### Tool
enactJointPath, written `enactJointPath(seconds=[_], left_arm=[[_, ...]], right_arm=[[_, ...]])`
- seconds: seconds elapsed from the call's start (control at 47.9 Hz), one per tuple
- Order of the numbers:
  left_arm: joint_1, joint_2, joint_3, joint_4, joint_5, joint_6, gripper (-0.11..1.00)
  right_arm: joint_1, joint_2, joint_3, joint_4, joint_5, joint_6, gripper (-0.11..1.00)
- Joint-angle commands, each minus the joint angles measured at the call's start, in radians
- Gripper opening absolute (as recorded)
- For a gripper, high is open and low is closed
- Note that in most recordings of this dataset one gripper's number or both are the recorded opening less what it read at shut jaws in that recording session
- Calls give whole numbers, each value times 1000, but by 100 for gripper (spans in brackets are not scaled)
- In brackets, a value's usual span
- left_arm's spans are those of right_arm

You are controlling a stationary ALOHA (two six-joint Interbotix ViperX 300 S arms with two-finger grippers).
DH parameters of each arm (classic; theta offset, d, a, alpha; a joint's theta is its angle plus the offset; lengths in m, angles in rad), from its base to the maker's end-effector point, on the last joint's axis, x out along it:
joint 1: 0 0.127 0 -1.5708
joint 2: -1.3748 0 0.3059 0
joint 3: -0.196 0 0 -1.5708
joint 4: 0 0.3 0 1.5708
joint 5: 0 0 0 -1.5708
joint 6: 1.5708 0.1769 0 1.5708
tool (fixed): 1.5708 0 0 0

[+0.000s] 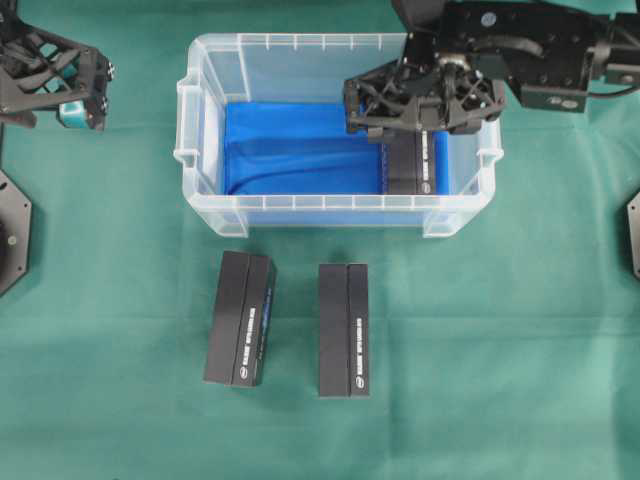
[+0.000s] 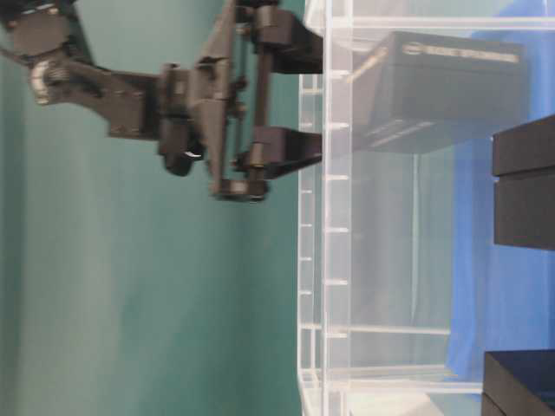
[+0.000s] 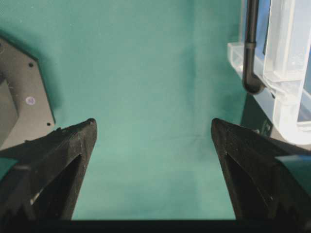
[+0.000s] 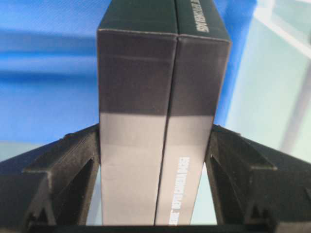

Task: Take out the box from the case.
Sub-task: 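Lift the right box up out of the bin with the right gripper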

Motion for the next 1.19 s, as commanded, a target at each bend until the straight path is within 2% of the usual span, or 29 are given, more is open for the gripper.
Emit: enactJointPath(seconds=[0.0, 0.418, 0.564, 1.17], left_arm=[[3, -9, -12, 2, -2, 2, 96], [3, -9, -14, 3, -6, 5, 96], [3, -11, -15, 3, -20, 5, 96], [3, -20, -12, 3, -21, 3, 96]], right_arm=[[6, -48, -67, 2, 51, -2, 65], [6, -80, -238, -2, 256, -5, 65], [8, -91, -268, -2, 310, -3, 65], [9, -98, -402, -3, 419, -3, 65]])
